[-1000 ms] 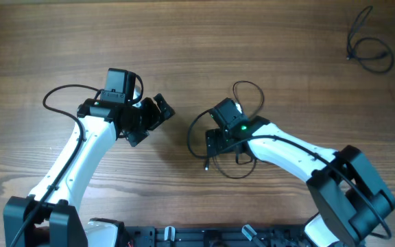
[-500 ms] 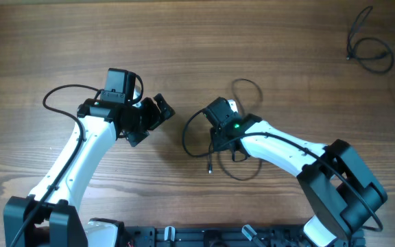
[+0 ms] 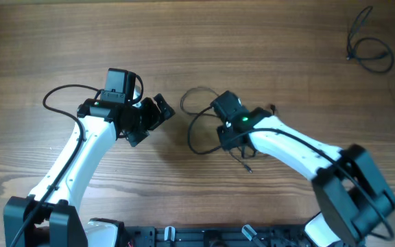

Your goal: Untangle cables

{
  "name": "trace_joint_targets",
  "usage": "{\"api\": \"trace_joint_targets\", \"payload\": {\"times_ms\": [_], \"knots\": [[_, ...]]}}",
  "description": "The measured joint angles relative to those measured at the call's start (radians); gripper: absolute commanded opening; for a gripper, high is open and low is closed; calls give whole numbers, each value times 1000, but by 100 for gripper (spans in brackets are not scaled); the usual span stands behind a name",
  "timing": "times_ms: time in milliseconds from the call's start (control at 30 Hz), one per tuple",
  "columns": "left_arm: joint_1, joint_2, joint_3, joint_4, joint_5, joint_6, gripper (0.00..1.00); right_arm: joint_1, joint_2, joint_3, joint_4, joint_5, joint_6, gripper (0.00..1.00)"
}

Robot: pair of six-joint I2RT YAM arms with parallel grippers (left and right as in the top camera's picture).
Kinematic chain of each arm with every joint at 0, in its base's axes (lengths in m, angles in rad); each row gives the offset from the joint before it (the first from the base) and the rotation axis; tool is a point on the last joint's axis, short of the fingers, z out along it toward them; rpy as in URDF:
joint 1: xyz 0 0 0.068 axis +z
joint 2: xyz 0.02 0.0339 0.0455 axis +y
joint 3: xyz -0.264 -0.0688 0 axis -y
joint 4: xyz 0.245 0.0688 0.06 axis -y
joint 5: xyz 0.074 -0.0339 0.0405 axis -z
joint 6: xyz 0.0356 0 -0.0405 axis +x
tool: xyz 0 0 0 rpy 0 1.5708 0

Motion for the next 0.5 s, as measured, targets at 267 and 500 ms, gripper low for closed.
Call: {"api": "trace_joint_targets", "payload": {"times_ms": [267,500], "knots": [[0,0,0,0,0,0,100,-35,-41,19,22,0,-120,100],[0,0,0,0,0,0,100,-35,1,19,82,0,-120,100]]}}
